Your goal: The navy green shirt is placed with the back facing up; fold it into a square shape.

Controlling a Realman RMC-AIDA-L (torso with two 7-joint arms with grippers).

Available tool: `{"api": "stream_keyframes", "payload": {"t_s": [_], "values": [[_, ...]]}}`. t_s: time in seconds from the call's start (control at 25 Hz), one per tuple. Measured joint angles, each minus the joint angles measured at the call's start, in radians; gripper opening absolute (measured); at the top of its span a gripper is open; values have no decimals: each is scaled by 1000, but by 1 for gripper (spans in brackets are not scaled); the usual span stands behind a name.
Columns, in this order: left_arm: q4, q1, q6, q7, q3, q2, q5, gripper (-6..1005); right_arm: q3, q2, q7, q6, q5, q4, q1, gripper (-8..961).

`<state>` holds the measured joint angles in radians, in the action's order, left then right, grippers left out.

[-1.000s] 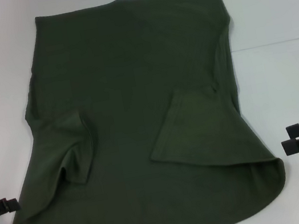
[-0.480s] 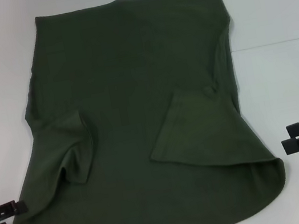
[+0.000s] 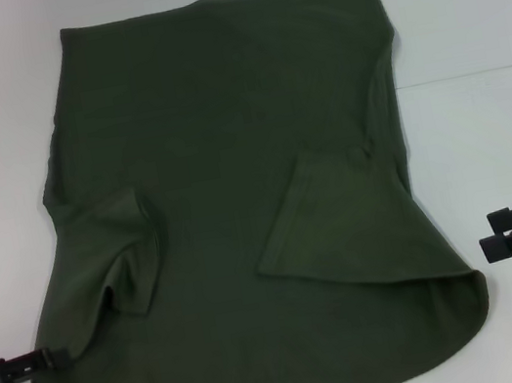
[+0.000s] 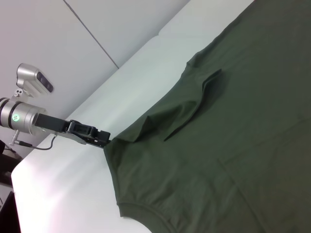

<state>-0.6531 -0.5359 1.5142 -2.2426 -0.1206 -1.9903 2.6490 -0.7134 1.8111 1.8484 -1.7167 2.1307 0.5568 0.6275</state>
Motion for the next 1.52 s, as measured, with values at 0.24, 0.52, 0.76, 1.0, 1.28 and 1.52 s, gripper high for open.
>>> {"api": "stream_keyframes", "payload": {"t_s": [0.24, 0.52, 0.76, 1.0, 1.28, 1.52], "values": [[9, -7, 0, -5, -11, 0, -5, 903, -1, 0, 0, -1, 0, -2, 2, 924], [54, -35, -25, -6, -8, 6, -28, 904, -1, 0, 0, -1, 0, -2, 4, 925], [88, -65, -53, -6, -14, 7, -22, 905, -1, 0, 4, -1, 0, -2, 5, 924], [79, -65, -57, -24, -14, 11, -18, 895, -1, 0, 7, 3, 0, -1, 6, 925], [74, -55, -48, -32, -15, 11, -15, 875, -1, 1, 8, 2, 0, -1, 8, 925], [76, -61, -9, -36, -16, 12, -24, 858, -1, 2, 9, 2, 0, -1, 11, 924]]}}
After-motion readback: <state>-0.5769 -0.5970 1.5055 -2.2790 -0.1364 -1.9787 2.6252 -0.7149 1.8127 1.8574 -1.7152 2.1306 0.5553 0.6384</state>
